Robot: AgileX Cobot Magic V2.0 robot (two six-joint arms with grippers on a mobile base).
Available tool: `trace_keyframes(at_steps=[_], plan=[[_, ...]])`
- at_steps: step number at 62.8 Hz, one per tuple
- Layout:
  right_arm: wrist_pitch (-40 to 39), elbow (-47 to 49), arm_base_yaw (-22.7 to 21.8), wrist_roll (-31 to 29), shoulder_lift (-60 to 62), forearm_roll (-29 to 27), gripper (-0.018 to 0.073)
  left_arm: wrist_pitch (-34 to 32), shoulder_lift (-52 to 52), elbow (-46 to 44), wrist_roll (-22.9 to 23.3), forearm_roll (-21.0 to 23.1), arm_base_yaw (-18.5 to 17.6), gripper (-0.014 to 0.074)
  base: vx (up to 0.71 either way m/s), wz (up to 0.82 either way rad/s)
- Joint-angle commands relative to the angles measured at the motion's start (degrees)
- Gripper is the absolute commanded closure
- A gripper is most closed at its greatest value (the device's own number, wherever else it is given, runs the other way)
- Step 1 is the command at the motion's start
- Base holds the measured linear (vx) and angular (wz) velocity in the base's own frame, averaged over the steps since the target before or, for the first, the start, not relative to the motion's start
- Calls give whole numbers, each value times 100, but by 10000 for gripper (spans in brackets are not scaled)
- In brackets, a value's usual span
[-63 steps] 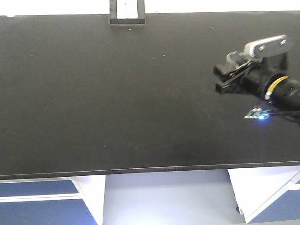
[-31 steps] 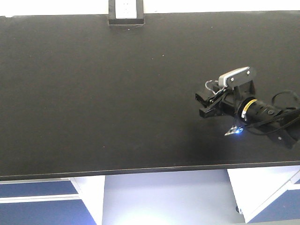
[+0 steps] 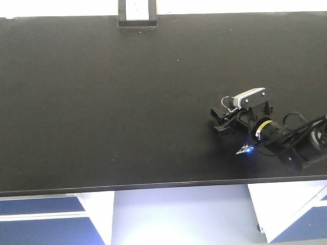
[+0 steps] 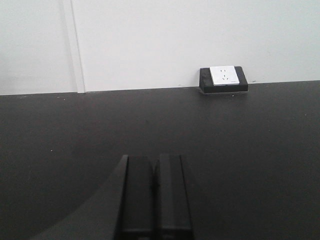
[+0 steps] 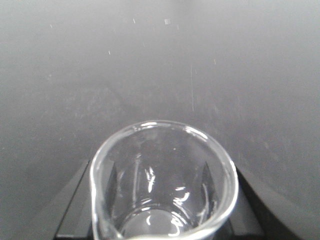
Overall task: Grab beaker and place in storage area
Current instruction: 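Lower the held beaker onto the bench with the right gripper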
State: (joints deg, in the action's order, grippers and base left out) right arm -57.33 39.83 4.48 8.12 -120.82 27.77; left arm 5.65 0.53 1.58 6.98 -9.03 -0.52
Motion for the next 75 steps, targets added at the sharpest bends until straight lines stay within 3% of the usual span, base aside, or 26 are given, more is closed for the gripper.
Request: trace_keyframes(at_steps=[1,17,23,38,46,64,75], plan=[[-488,79,-1,-242,138,-56,559,-453,84,-115,56,6,-1,603,0,0],[-596,79,-8,-280,80,-51,491,-453,84,-115,56,6,-1,603,0,0],[-602,79,-8,-280,80,-56,414,-453,84,-115,56,6,-1,603,0,0],[-594,73,-8,-255,80,-53,118,-453,84,-115,56,6,-1,603,0,-1],[-660,62,-8,-255,123,-47,23,-453,84,-115,56,6,-1,603,0,-1],[-552,62,-8,-207,464,3,-5,-453,84,-115,56,6,-1,603,0,-2],[119,62,-8,71,869,239,-5,-453,84,-115,56,6,-1,603,1,-2]])
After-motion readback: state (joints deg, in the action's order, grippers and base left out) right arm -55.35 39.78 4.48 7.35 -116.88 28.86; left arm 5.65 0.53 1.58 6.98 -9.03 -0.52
